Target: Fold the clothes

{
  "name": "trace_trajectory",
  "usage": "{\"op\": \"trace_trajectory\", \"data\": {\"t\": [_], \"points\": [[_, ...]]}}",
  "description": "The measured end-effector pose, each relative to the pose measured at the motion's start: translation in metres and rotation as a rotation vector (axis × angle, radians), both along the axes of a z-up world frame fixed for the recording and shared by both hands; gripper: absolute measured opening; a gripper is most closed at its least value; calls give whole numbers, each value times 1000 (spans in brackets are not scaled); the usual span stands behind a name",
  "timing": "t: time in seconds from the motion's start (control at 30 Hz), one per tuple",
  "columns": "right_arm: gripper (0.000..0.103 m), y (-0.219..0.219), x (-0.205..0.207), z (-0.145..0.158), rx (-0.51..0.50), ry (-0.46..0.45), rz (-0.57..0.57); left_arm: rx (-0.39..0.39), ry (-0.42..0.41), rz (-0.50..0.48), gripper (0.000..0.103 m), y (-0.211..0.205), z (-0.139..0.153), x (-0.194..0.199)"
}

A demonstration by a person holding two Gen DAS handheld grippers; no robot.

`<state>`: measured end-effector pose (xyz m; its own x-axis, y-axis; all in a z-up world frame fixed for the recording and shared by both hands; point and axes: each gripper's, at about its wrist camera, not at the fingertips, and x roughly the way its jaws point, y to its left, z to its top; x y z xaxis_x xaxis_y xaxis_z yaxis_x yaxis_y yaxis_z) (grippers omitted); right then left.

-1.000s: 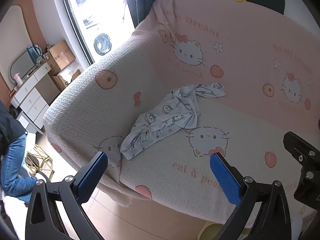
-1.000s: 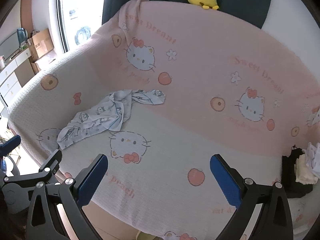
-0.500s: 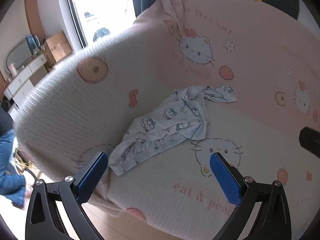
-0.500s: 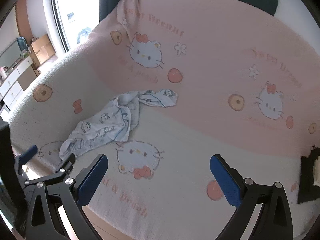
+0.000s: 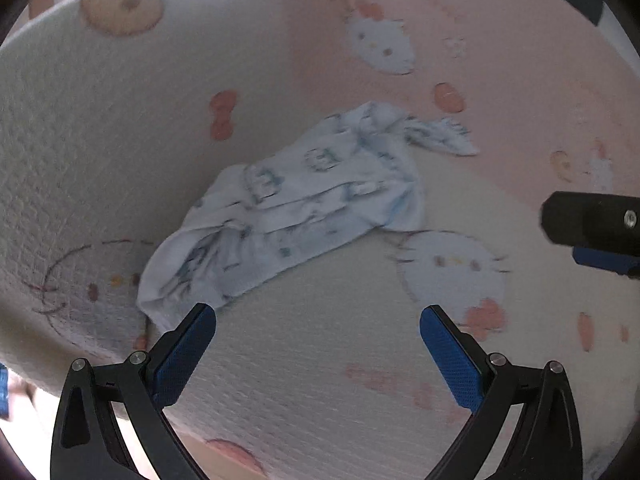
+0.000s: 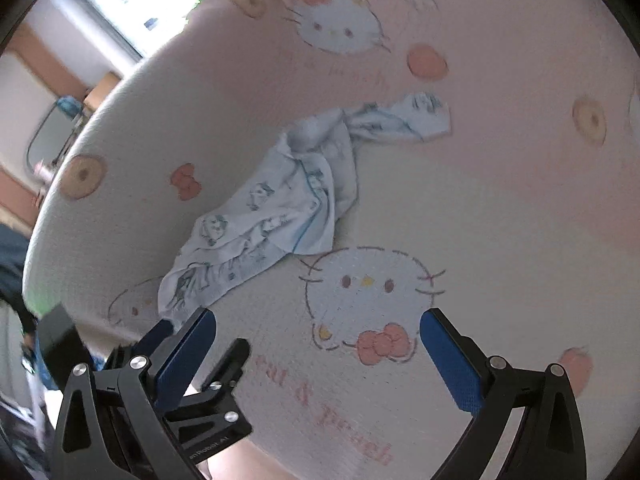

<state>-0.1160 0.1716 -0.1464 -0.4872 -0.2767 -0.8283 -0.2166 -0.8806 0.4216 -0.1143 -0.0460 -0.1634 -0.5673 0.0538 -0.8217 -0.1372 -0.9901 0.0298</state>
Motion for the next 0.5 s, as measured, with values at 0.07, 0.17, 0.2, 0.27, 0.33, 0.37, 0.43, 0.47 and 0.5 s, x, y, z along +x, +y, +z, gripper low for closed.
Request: {"op": "trace_trajectory", "data": {"t": [0.07, 0.17, 0.2, 0.27, 0.33, 0.37, 0.43, 0.47, 0.5], "points": [[102, 3, -8, -13, -72, -6, -2, -3, -9, 26, 103, -7, -5, -6], [102, 10, -20, -32, -169, -32, -40, -24, 15, 46, 103, -13, -8, -12], [102, 12, -24, -38, -206, -31, -52, -35, 22, 53, 103, -14, -7, -14], [102, 17, -30, -48, -273, -26, -79, -46, 33, 70, 103, -16, -9, -19], [102, 22, -37, -58, -362, -21, -115, -38, 50, 70, 103, -17, -11, -22], [102, 24, -40, -63, -404, -19, -132, -39, 51, 71, 103, -17, -13, -26], [102, 26, -50, -70, -457, -15, -154, -53, 35, 81, 103, -16, -19, -37], [102, 27, -57, -74, -467, -14, -161, -55, 25, 85, 103, -16, -22, -42], [102, 27, -63, -77, -463, -19, -162, -49, 12, 89, 103, -16, -25, -44]]}}
